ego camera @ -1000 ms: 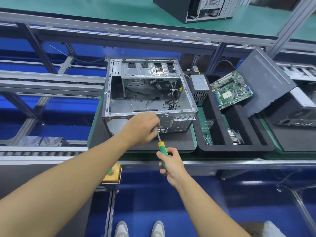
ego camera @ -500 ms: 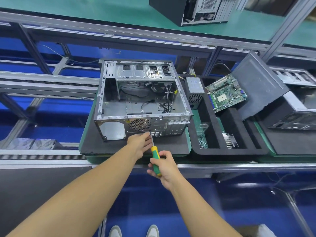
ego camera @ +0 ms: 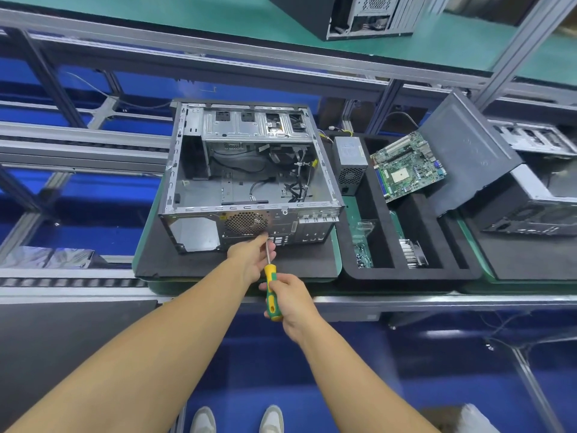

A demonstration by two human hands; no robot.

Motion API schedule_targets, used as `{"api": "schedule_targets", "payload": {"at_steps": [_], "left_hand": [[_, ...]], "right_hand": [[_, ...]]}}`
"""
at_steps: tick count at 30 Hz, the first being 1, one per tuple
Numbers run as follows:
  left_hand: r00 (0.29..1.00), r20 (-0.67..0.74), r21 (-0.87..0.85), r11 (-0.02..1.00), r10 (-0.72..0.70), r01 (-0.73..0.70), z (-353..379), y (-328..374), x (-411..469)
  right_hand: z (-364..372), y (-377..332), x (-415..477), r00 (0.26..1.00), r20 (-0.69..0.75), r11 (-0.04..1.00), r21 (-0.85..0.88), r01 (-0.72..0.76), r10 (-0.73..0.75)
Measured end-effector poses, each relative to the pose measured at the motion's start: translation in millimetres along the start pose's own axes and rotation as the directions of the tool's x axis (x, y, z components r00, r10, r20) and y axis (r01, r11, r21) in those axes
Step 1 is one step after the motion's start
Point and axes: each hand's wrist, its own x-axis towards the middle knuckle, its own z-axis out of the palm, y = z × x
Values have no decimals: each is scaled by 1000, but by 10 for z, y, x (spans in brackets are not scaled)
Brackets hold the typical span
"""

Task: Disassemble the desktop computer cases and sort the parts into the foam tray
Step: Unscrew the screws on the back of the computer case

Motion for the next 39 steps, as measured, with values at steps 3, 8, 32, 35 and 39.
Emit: {"api": "schedule_targets", "payload": {"at_steps": [3,8,32,35,39], "left_hand": [[1000,7,4,1000,-6,6,8,-24,21],[1000,7,5,1000,-11,11,48,-6,25],[981,166,361,932,-98,32,167,-282,-194],[949,284,499,866,-134,-27,409,-357,-255],[900,401,608,784,-168,-124,924,-492,-313]], "right_hand": [[-39,11,5,999,-39,998,-52,34,-36],[-129,5,-14,997,-42,983,-175,56,-65],[-646,-8,-64,986,-21,973,162,166,-165],[-883,-153,-42,967,-171,952,208,224,-190],[-1294,-405,50,924,-326,943,192,272,-200]]}}
